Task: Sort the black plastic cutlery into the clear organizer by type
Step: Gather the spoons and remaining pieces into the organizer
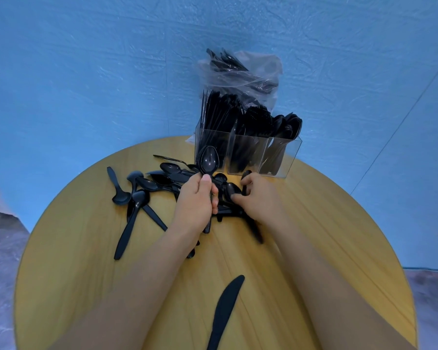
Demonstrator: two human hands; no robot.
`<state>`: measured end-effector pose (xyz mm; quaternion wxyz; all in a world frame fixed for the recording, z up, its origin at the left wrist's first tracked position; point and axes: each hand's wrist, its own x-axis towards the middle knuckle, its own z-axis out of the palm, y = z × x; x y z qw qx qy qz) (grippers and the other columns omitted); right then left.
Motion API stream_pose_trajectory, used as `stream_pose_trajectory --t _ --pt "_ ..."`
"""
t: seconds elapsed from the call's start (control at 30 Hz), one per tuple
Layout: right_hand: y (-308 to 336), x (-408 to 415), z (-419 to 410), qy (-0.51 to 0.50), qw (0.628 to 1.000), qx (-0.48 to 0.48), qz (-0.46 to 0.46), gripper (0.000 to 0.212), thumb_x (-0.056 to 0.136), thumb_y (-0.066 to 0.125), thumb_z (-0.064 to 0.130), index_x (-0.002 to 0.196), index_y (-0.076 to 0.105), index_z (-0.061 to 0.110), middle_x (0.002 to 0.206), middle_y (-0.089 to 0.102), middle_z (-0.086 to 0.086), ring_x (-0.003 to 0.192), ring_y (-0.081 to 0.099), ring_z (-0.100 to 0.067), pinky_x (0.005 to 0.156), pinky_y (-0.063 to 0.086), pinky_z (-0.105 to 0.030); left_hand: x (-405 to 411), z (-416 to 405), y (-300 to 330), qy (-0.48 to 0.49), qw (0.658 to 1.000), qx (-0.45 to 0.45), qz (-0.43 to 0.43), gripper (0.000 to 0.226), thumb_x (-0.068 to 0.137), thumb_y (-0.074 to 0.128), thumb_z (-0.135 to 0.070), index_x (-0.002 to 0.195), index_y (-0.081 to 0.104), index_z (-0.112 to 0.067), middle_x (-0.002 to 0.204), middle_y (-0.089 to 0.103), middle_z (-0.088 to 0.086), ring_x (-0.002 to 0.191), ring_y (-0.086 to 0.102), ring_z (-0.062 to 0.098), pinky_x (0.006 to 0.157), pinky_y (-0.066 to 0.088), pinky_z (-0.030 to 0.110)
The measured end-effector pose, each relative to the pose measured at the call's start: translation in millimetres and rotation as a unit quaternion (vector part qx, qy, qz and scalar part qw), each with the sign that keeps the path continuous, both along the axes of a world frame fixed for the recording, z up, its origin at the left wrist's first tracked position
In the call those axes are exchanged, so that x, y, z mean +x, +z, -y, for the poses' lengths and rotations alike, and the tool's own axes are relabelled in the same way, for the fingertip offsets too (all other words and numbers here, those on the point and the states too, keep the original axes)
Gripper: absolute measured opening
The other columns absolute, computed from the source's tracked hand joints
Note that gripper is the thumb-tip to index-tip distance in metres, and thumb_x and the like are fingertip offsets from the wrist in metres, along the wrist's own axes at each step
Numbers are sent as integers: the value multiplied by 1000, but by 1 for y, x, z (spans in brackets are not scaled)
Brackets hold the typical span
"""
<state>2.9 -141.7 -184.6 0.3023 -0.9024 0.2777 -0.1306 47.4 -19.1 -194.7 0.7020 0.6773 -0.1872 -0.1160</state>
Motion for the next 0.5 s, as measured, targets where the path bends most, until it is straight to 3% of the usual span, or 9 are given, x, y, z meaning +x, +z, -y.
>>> stream_pose_trajectory --t 0.1,0.2,0.37,0.5 --pt "-2 -6 3 -19 997 51 47 31 86 66 13 114 53 13 77 46 6 66 44 -5 54 34 -17 0 1 -1 -2 1000 17 14 35 103 30 -22 75 47 -10 53 46 -2 47 44 7 52 41 22" --pt "-2 -12 5 -36 991 98 83 24 85 66 10 106 54 14 71 46 5 62 45 -5 52 34 -17 -1 0 -1 -1 1000 20 18 34 103 31 -22 76 47 -10 54 48 -2 45 45 3 51 43 18" --pt "6 -20 4 -72 958 185 206 15 84 67 13 95 59 17 89 65 -7 85 63 -21 71 50 -28 -2 0 0 -11 1000 13 16 31 103 32 -22 78 47 -10 60 48 1 53 48 8 53 47 16" --pt "15 -24 -12 -37 916 276 288 10 84 68 9 87 60 16 85 68 -8 78 66 -21 73 54 -36 -11 2 2 -47 999 -4 27 27 102 34 -19 81 48 -10 68 48 2 57 51 4 61 53 18"
